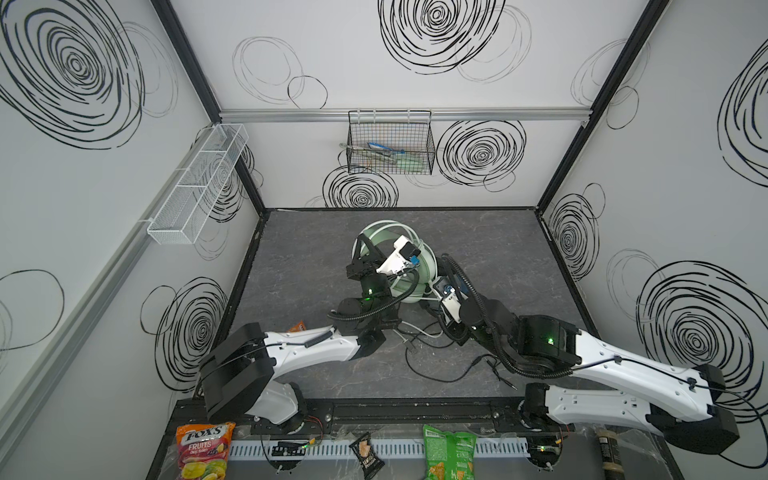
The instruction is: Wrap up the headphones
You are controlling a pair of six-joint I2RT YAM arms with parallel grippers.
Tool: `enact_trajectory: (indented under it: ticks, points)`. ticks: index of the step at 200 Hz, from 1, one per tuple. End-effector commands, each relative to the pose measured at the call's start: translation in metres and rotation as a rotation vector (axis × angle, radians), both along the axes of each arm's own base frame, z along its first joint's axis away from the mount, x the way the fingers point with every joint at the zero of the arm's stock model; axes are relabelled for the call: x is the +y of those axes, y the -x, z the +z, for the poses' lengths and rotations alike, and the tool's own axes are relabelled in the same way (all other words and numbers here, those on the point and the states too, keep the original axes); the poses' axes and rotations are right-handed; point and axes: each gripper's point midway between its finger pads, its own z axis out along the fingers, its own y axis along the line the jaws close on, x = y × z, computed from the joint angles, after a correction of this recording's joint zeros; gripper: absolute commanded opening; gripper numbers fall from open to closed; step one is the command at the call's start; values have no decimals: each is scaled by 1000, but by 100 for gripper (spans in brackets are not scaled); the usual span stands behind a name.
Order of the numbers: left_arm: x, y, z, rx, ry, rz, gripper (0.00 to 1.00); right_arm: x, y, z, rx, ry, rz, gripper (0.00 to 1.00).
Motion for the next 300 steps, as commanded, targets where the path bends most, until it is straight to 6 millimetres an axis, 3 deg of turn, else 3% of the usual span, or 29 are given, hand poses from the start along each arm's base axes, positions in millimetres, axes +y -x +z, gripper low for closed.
enact_trajectory:
  ticks: [1,46,73,97,128,180,205,229,265,300]
  points:
    - [41,15,23,-93,144,85,0,-40,-1,14,-9,7,-114,10]
    - [31,15,14,-75,134,64,0,-51,-7,12,-31,52,-175,12]
    - [37,14,16,-72,137,79,0,-49,-13,13,-39,107,-204,12]
    - [43,14,23,-82,159,92,0,-43,-7,10,4,60,-180,12]
    - [38,18,29,-96,167,59,0,-51,-6,10,1,11,-200,15]
    - [25,23,15,32,256,-87,0,-53,-37,49,-133,43,-232,18]
    - [29,23,9,142,397,-202,0,-47,-52,73,-201,43,-227,18]
    - [35,24,1,180,390,-192,0,-35,-57,92,-227,6,-182,19]
    - [37,21,-2,223,407,-197,0,-12,-39,84,-146,-101,-42,41]
    - [37,12,-8,288,434,-221,0,5,10,57,-42,-271,224,65]
